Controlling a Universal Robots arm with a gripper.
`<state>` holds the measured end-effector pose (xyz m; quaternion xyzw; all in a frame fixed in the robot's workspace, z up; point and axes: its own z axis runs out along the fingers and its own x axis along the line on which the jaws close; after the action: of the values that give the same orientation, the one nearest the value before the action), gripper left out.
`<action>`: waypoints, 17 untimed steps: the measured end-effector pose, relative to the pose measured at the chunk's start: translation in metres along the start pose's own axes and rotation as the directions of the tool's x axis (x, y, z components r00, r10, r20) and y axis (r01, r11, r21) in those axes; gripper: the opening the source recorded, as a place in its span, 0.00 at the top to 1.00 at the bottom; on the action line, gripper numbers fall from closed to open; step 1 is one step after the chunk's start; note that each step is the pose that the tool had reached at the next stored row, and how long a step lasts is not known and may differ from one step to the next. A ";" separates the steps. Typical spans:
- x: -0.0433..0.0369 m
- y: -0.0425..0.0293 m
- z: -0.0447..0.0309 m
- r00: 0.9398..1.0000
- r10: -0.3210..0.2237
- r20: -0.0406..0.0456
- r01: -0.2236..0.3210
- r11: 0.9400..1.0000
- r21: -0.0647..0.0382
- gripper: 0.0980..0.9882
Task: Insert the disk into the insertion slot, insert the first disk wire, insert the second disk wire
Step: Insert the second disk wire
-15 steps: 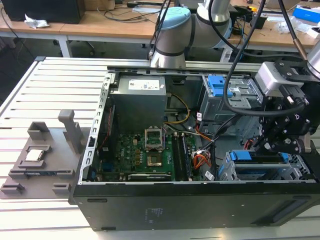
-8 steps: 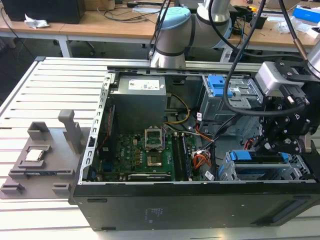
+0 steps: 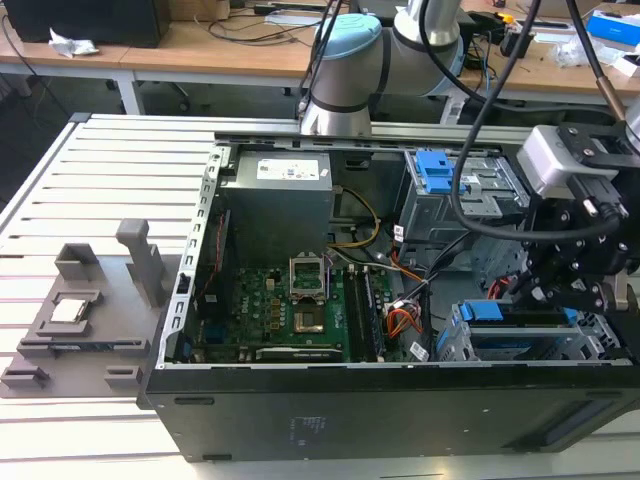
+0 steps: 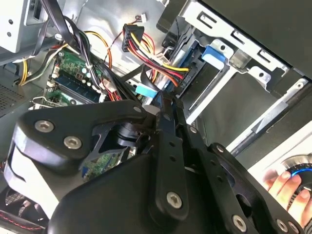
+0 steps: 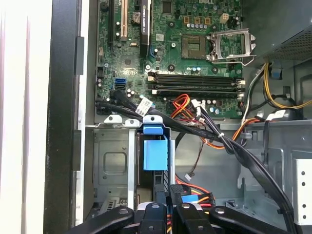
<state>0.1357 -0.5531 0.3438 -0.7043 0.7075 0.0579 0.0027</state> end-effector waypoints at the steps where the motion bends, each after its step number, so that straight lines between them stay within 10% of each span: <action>1: 0.0003 -0.0002 -0.0001 1.000 0.000 0.000 0.000 1.000 0.000 0.94; 17: 0.0038 -0.0030 0.0037 1.000 0.000 0.000 0.000 1.000 0.000 0.94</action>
<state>0.1384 -0.5566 0.3396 -0.7044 0.7075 0.0579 0.0025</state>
